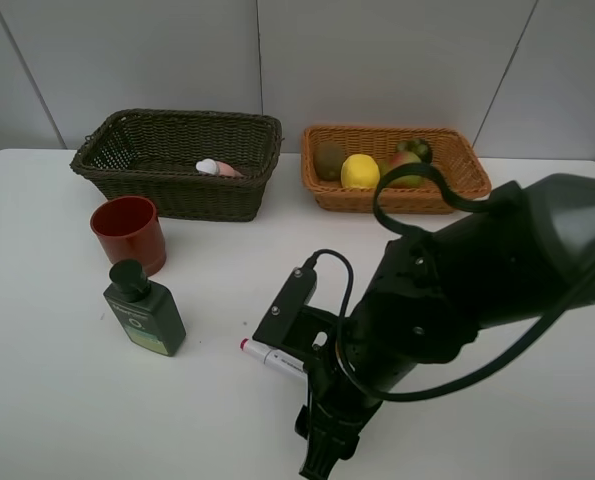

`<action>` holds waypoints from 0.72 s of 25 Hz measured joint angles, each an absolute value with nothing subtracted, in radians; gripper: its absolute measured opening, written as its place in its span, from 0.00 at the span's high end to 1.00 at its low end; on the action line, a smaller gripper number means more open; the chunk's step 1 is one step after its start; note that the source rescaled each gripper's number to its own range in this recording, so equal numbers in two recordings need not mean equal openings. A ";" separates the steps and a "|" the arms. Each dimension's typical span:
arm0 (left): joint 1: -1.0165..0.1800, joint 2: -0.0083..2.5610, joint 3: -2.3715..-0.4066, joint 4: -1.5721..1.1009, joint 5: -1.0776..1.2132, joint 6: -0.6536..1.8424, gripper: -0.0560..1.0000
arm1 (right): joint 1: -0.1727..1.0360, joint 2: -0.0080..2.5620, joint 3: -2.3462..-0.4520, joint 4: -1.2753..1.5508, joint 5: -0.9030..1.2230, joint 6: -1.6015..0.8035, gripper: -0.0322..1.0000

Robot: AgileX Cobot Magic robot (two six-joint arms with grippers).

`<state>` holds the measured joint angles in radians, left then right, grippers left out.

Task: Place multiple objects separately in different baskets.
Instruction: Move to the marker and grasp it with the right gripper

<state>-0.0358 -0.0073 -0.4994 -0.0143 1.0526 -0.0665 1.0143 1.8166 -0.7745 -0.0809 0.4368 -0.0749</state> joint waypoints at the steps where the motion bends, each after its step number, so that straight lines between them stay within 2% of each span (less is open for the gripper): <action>1: -0.036 -0.007 -0.499 -0.014 1.053 -0.067 0.00 | 1.014 1.817 -0.775 -0.066 0.435 -0.075 0.41; 18: -0.036 -0.007 -0.499 -0.014 1.053 -0.067 0.00 | 1.014 1.817 -0.775 -0.022 0.367 -0.075 0.41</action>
<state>-0.0358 -0.0073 -0.4994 -0.0143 1.0526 -0.0665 1.0143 1.8166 -0.7745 -0.0220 0.3669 -0.0749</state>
